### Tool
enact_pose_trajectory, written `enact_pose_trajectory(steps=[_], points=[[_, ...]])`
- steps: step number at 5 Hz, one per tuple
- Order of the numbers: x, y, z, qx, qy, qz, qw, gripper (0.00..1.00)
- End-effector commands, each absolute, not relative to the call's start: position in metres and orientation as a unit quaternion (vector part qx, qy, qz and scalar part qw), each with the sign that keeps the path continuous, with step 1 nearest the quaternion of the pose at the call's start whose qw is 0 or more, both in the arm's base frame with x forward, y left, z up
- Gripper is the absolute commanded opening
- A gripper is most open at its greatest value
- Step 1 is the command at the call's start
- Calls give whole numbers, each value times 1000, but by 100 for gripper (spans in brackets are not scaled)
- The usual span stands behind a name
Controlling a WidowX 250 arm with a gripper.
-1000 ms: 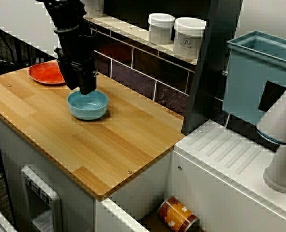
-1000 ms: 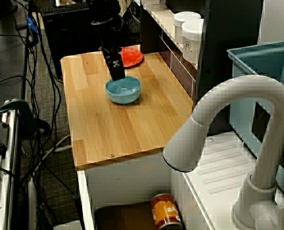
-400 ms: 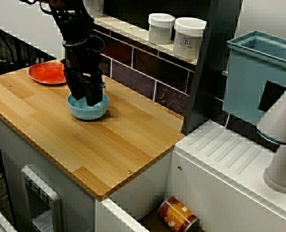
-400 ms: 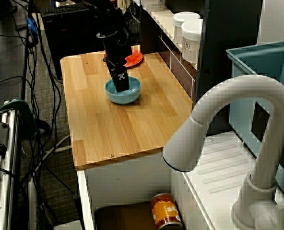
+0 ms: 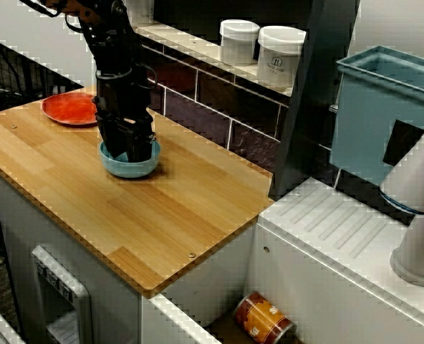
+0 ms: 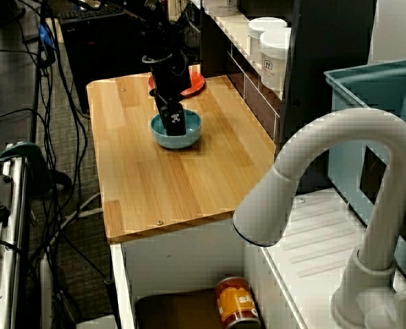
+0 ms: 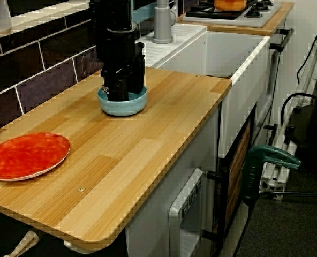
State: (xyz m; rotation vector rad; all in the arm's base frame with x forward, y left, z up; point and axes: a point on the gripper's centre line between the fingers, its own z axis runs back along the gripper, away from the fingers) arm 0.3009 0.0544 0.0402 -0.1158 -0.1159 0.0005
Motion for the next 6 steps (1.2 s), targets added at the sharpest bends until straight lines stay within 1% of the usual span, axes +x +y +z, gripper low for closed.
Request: enact_pose_trajectory(steps=[1, 3, 5, 6], points=[[273, 52, 59, -54, -69, -24, 996, 79], [237, 47, 66, -54, -62, -54, 995, 79], [224, 55, 69, -65, -57, -56, 995, 79], [219, 54, 75, -69, -59, -63, 994, 79]])
